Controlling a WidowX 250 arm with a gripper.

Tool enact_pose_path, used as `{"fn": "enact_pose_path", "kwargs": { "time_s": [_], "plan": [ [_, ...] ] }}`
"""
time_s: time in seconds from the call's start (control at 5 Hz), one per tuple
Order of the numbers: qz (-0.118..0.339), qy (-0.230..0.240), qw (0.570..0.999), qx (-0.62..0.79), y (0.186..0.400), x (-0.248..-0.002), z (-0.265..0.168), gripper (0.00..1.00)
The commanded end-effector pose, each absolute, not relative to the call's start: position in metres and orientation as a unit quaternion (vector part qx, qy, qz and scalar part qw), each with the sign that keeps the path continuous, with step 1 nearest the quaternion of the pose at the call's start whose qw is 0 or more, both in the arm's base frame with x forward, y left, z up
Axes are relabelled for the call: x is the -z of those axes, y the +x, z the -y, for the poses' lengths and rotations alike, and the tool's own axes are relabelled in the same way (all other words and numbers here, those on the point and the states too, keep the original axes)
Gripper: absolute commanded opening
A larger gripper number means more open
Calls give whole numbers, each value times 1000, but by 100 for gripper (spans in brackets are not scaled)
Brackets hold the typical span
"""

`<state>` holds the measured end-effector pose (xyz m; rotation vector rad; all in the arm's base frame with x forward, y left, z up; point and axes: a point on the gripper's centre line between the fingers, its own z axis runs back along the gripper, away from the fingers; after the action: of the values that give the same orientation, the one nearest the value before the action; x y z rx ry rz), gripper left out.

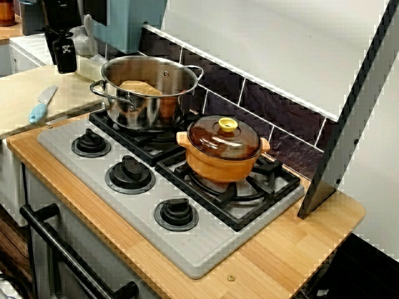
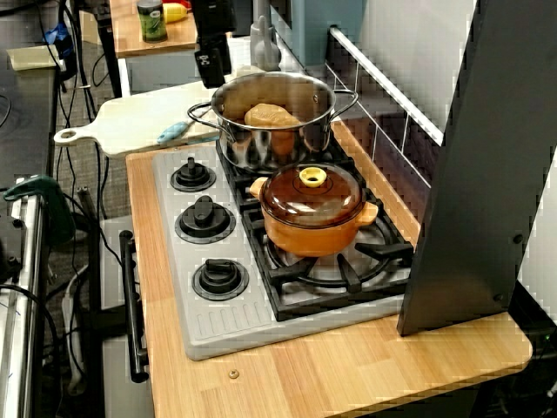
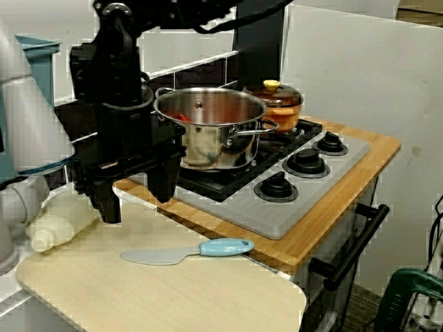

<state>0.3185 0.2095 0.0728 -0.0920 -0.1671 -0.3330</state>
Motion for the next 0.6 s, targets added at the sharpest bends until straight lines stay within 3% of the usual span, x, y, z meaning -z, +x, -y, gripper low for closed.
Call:
{"fn": "enact_pose_path", "kwargs": {
  "time_s": [0.0, 0.2, 0.4],
  "plan": [
    [106, -14, 986, 132, 290, -113, -206, 100],
    [90, -11, 992, 91, 279, -111, -205, 100],
    [90, 31, 995, -31, 267, -103, -197, 100]
  ]
}}
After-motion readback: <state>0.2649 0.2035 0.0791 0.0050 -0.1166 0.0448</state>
